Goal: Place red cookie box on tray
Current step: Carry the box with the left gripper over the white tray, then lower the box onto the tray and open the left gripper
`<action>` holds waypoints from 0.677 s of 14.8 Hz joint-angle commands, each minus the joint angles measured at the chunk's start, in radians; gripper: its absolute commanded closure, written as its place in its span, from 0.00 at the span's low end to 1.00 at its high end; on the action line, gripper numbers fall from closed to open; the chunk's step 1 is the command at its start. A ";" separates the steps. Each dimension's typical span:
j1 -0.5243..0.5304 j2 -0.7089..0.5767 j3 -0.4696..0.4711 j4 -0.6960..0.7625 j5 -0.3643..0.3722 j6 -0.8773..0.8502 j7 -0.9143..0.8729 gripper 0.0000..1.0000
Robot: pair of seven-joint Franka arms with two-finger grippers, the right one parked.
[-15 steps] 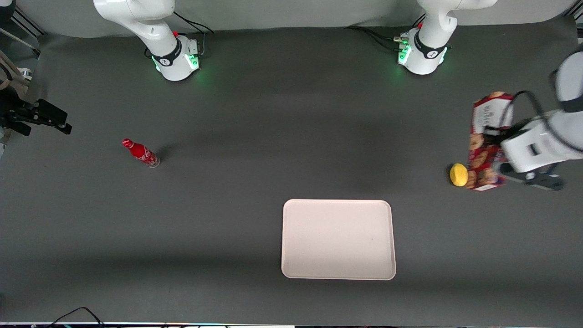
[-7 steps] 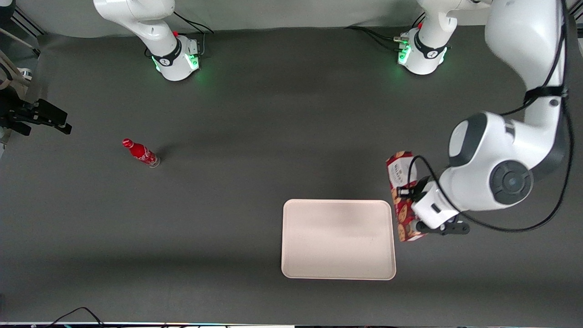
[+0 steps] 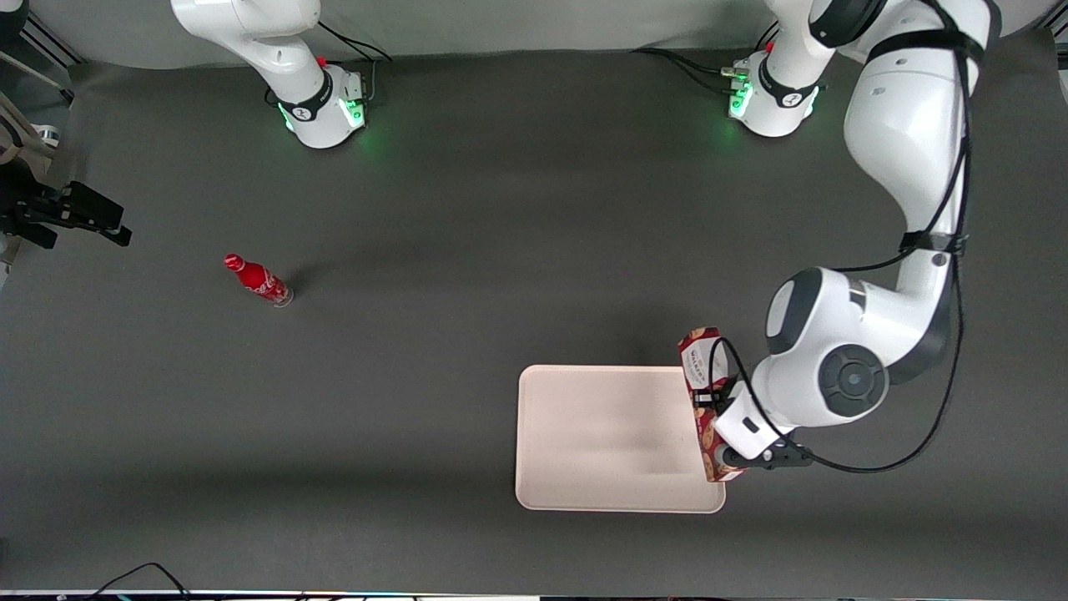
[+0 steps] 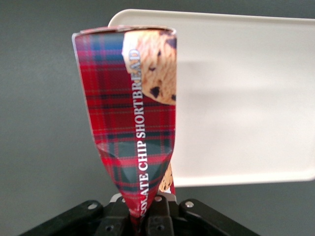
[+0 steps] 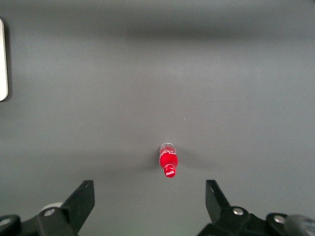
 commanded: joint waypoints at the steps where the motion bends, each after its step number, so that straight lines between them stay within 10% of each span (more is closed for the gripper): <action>1: -0.019 0.083 0.001 0.058 0.048 0.089 -0.033 1.00; 9: -0.005 0.132 0.004 0.046 0.131 0.144 0.030 1.00; 10: -0.006 0.142 0.005 0.040 0.131 0.161 0.027 0.51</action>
